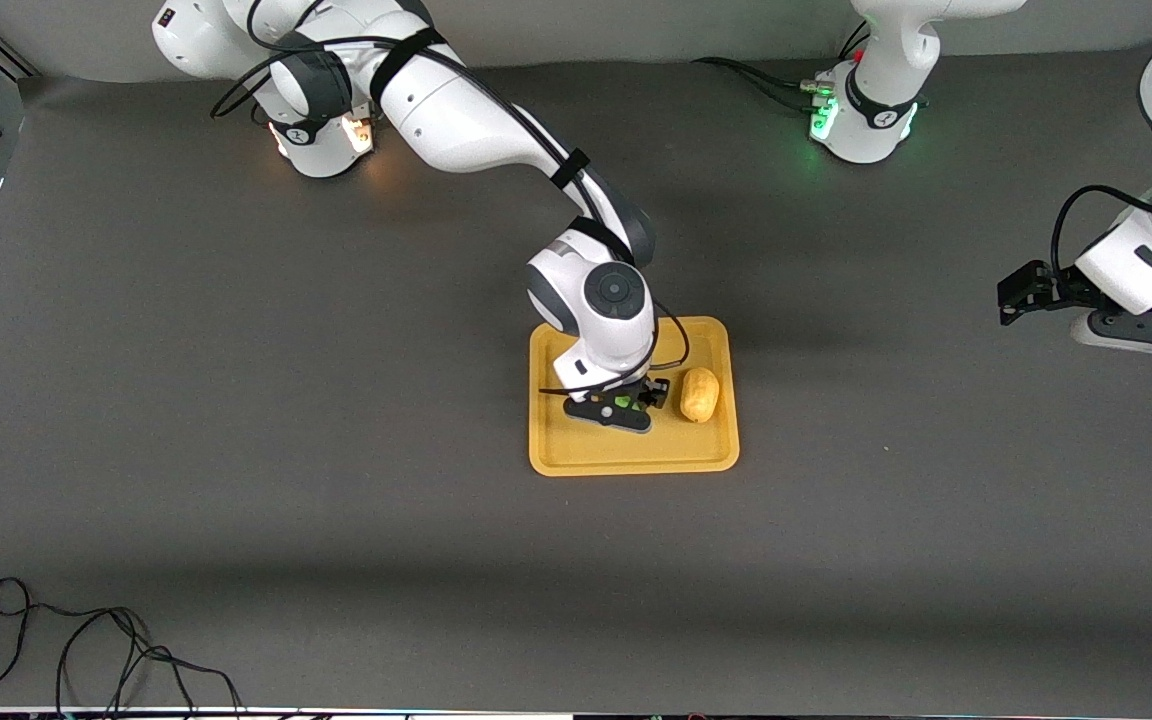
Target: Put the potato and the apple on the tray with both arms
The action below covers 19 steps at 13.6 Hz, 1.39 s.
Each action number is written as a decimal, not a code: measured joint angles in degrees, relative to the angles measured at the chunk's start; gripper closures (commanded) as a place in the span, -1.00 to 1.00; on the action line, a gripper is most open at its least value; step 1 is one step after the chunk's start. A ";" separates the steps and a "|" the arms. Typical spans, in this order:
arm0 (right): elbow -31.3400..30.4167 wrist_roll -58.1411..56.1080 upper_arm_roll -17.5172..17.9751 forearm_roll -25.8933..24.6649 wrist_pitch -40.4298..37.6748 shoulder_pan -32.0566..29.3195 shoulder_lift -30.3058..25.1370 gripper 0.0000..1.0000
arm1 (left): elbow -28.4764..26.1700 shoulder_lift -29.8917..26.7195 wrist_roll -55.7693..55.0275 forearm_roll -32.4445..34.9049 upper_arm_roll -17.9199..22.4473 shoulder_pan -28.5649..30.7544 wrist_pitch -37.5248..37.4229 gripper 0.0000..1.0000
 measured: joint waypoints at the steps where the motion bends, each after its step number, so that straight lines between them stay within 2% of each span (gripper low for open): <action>1: 0.31 0.02 -0.06 0.00 -0.12 0.01 -0.16 -1.00 | 0.15 0.00 0.00 0.00 0.01 0.07 0.04 -0.99; 4: 1.90 0.06 -0.65 0.00 -6.56 0.02 -4.29 -1.00 | 1.22 0.28 0.00 -0.40 0.11 0.46 -0.07 -0.99; 10: 1.57 -2.37 -5.14 -0.12 -28.99 -0.88 -23.59 -1.00 | 2.37 1.77 -0.04 -1.85 0.12 0.58 -0.13 -1.00; 12: -2.63 -7.91 -7.90 -1.02 -32.91 -1.17 -29.18 -1.00 | 2.57 1.86 -0.04 -2.16 0.13 0.64 -0.17 -1.00; 15: -12.96 -16.90 -9.83 -3.16 -33.25 -3.96 -38.49 -1.00 | 2.73 1.92 -0.04 -2.16 0.18 1.20 -1.03 -1.00; 17: -19.41 -23.75 -9.60 -3.75 -33.24 -8.92 -44.85 -1.00 | 2.74 1.96 -0.02 -2.15 0.20 1.56 -1.11 -1.00; 19: -25.06 -29.48 -6.40 -5.23 -33.23 -16.60 -50.71 -1.00 | 2.75 2.02 -0.02 -2.15 0.22 1.78 -1.13 -1.00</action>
